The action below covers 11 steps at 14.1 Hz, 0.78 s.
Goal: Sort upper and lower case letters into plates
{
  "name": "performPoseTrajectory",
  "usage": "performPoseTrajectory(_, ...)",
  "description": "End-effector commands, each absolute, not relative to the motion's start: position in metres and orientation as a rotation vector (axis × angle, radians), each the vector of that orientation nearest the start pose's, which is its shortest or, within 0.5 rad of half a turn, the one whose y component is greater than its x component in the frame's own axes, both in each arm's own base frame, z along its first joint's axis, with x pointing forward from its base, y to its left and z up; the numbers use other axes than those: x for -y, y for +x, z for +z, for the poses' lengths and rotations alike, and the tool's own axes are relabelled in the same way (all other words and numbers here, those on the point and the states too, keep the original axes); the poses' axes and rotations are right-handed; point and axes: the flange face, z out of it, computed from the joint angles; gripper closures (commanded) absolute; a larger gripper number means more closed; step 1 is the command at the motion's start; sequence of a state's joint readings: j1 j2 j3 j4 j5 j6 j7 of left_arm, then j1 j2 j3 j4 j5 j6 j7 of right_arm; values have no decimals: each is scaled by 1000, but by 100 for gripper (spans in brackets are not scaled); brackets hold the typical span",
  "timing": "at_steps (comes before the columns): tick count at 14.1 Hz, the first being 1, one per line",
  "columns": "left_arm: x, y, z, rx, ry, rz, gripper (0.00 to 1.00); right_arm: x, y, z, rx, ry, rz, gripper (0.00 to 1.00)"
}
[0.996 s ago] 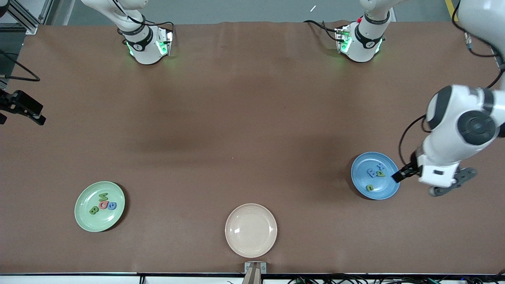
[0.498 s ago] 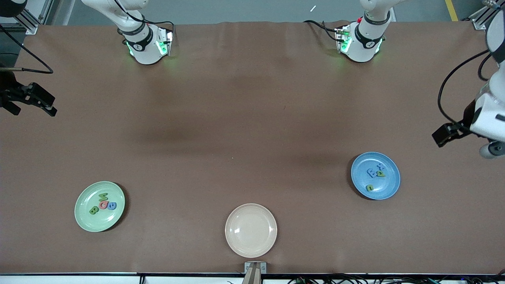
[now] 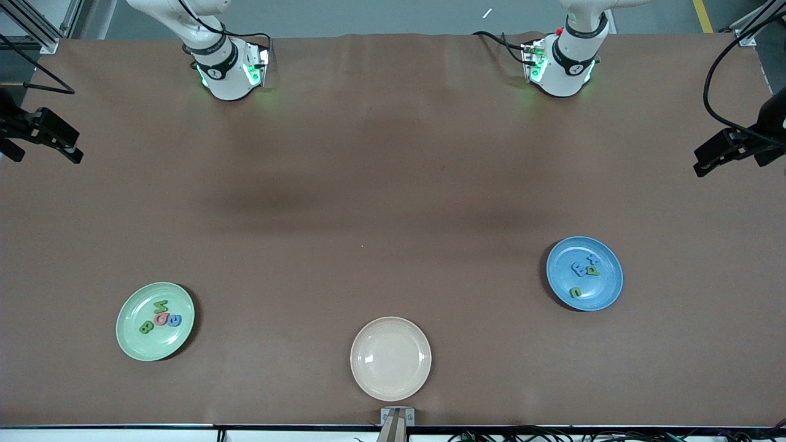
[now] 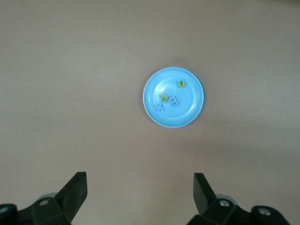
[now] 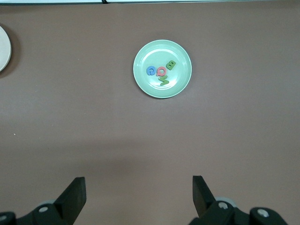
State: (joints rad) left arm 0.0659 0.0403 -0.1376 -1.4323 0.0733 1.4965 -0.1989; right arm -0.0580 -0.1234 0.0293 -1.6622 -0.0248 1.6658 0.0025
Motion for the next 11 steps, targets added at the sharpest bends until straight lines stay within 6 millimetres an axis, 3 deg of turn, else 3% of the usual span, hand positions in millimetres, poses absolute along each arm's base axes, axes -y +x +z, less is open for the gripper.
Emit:
performPoseTrajectory(1,39,535,659,187,-3136,10,1,11,519,657,-56,-3152,-167,0)
performPoseTrajectory(4,73,520,642,136,-3113,30,0,12,518,657,-44,-3151,-157,0)
performPoseTrajectory(5,75,519,641,133,-3114,30,0,13,517,658,-48,-3151,-157,0)
performPoseTrajectory(8,69,513,634,153,-3110,12,0,20,517,667,-68,-3148,-181,0)
performPoseTrajectory(11,53,524,649,164,-3116,-39,0,19,518,671,-65,-3149,-193,0)
